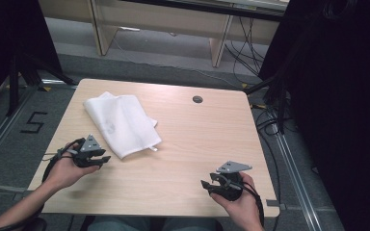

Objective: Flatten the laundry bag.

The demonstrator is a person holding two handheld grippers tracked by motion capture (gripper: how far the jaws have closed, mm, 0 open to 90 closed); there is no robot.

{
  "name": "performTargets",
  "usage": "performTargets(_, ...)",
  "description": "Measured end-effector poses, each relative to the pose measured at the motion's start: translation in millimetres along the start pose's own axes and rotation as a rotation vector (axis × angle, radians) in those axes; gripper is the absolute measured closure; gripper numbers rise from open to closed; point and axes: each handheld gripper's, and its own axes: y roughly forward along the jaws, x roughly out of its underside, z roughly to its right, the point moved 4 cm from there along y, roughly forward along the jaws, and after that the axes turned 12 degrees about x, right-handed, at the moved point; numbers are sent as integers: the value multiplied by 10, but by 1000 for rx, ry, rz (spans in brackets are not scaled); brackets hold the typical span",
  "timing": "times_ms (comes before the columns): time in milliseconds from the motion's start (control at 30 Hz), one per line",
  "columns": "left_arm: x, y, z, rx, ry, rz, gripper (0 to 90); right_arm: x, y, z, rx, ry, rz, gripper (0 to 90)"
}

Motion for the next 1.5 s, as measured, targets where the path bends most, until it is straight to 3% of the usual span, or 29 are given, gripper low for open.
performTargets(33,-9,-10,5,3,6,-20,789,4,11,0,8,-20,19,547)
performTargets(67,-17,-8,-1,0,27,-28,838,4,-5,-22,0,-9,-3,546)
performTargets(100,-17,19,4,15,27,-27,870,9,8,-19,2,-32,4,545)
performTargets(133,-9,27,-11,22,39,-59,883,6,12,-30,-1,-29,10,545)
performTargets(233,-3,126,-13,29,21,-72,894,-4,22,-42,-8,-23,6,545)
performTargets(267,-20,153,-16,24,23,-75,895,-10,74,-44,3,-22,62,545)
performTargets(300,-50,175,-25,23,35,-78,896,-2,44,-38,-4,-24,18,545)
performTargets(367,-131,224,-51,5,54,-77,898,0,42,-22,-9,-34,3,545)
performTargets(400,-191,255,-83,-12,91,-69,898,-2,38,-20,-10,-29,-4,545)
performTargets(433,-238,286,-102,-18,98,-75,899,-5,31,-25,-12,-15,-10,545)
performTargets(500,-324,373,-116,-18,52,-66,898,-3,34,-11,-6,-26,-2,545)
performTargets(600,-433,515,-178,-45,34,-82,897,0,13,-24,-12,-6,-4,543)
performTargets(633,-454,560,-186,-30,31,-94,896,5,19,-10,-6,-26,5,542)
performTargets(700,-479,643,-210,-29,21,-111,896,3,0,-24,-16,-3,1,540)
performTargets(767,-482,704,-230,-37,32,-139,897,-1,-4,-22,-16,-14,12,539)
performTargets(833,-485,739,-252,-53,77,-161,897,-6,-9,-21,-21,-18,9,539)
performTargets(900,-472,759,-226,-52,66,-166,897,-6,-5,-20,-22,-19,9,539)
performTargets(933,-477,747,-228,-45,82,-179,897,-5,-5,-20,-23,-18,9,538)
performTargets(967,-472,751,-209,-28,61,-178,897,-3,-4,-20,-23,-19,8,538)
performTargets(1133,-473,760,-128,-25,108,-195,896,-8,-14,-43,-28,-3,2,538)
performTargets(1200,-473,774,-59,3,84,-194,897,-8,-19,-63,-27,10,-1,538)
performTargets(1267,-482,790,-11,9,99,-193,897,-7,1,-36,-22,-25,11,538)
performTargets(1500,-528,845,170,39,164,-203,897,-9,-8,-48,-27,-17,-4,539)
